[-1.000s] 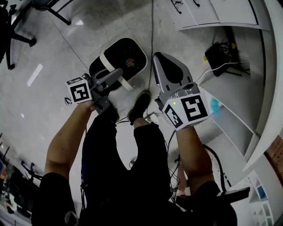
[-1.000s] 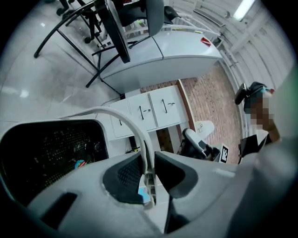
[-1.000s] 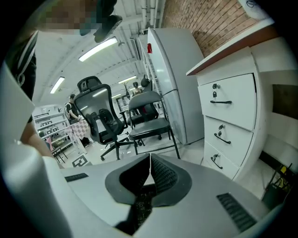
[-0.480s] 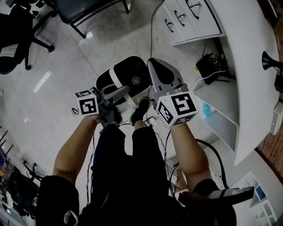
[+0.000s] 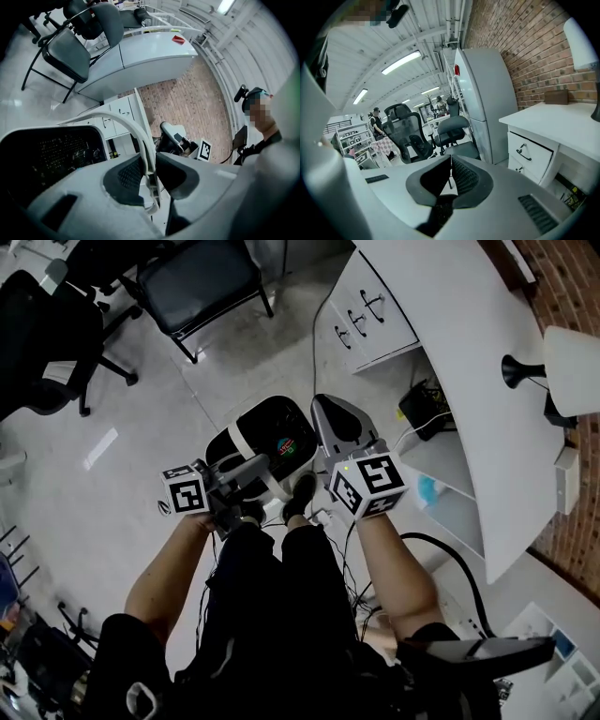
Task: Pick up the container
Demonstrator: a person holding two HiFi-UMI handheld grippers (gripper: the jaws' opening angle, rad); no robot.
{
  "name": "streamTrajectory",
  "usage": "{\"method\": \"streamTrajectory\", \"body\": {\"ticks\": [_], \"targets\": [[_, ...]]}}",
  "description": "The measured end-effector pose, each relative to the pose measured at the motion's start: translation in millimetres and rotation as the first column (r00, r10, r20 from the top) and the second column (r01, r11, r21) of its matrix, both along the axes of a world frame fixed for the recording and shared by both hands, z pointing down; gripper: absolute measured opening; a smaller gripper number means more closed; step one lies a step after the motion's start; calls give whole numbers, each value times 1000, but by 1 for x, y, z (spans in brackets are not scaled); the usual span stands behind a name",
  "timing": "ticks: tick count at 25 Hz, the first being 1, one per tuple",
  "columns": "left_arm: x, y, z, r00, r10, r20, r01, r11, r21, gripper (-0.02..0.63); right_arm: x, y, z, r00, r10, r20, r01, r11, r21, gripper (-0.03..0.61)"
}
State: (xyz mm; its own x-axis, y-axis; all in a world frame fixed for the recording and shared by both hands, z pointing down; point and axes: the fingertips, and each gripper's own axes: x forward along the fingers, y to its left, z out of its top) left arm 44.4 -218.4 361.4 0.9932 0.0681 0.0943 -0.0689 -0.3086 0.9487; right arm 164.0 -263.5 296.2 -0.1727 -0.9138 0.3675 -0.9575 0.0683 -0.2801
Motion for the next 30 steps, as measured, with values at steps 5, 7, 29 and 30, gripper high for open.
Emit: {"method": "streamTrajectory", "body": {"ticks": [5, 7, 29, 30], "targets": [[1, -50, 174, 997, -27, 68, 10, 968, 252, 79, 0, -47, 182, 996, -60, 65, 42, 967, 252, 14], [6, -39, 210, 998, -28, 62, 10, 965, 261, 80, 4, -39, 223, 995, -65, 72, 44, 962, 269, 14], [22, -1, 138, 1000, 7, -10, -3, 949, 314, 80, 16, 1, 186, 997, -50, 54, 24, 916, 400, 14], [23, -2, 135, 1000, 7, -15, -2, 950, 311, 80, 17, 4, 182, 998, -46, 49, 22, 913, 408, 14]]}}
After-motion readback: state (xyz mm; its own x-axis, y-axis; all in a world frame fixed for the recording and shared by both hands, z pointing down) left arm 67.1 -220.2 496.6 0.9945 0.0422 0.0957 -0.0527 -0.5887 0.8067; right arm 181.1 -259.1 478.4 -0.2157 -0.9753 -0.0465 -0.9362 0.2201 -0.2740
